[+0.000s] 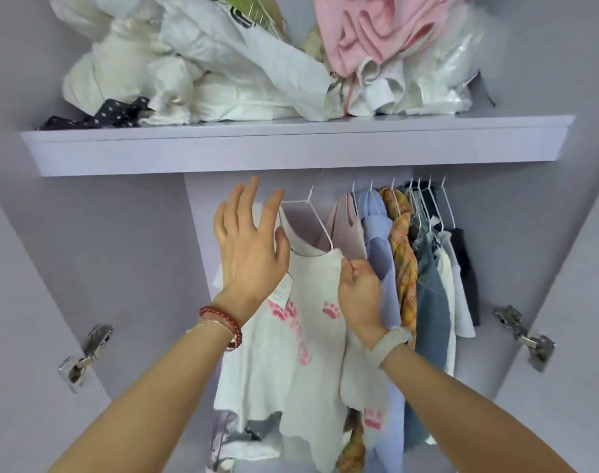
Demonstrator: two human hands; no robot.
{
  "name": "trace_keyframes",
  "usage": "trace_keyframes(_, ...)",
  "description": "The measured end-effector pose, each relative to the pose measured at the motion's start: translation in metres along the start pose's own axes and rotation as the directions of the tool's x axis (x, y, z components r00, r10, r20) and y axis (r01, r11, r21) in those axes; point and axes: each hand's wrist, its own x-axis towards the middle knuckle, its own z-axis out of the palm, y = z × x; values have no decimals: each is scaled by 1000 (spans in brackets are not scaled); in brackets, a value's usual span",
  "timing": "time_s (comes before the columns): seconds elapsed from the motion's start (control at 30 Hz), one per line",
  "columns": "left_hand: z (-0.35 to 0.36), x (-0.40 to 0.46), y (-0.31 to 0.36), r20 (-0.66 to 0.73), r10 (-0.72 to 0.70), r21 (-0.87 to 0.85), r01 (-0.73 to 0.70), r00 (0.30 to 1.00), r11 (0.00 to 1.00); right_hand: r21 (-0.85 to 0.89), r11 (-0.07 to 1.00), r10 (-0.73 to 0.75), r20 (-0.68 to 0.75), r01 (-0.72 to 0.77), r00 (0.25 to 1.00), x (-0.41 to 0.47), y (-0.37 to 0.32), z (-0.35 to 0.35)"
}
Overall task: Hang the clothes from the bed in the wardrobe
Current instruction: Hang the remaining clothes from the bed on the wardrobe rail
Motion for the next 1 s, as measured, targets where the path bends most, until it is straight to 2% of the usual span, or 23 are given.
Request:
trace_keyframes(0.1,7,29,-3,42,58,144,-64,997,988,18,1000,-3,-123,6,992,30,-10,17)
trace_keyframes(0.27,22,42,-29,213,-3,202,-41,977,978,-90,986,116,-213,-137,970,67,-13,44)
trace_keyframes(0.37,25,40,-42,210,55,219,-102,976,970,-129,961,219,-178,-243,959,81,-1,57)
trace_keyframes(0.5,28,41,-54,165,123,204,-156,979,967,-130,959,217,-227,-250,950,83,12,70)
trace_keyframes(0.63,28,40,-54,171,113,140,-138,979,980,-110,956,251,-181,-273,951,89,19,69)
trace_keyframes(0.87,32,18,-54,184,77,-43,-70,980,997,-241,965,101,-10,-101,995,62,14,49)
trace_keyframes(1.0,47,-30,-51,336,37,-176,24,941,984,-392,919,-12,74,40,997,12,17,20)
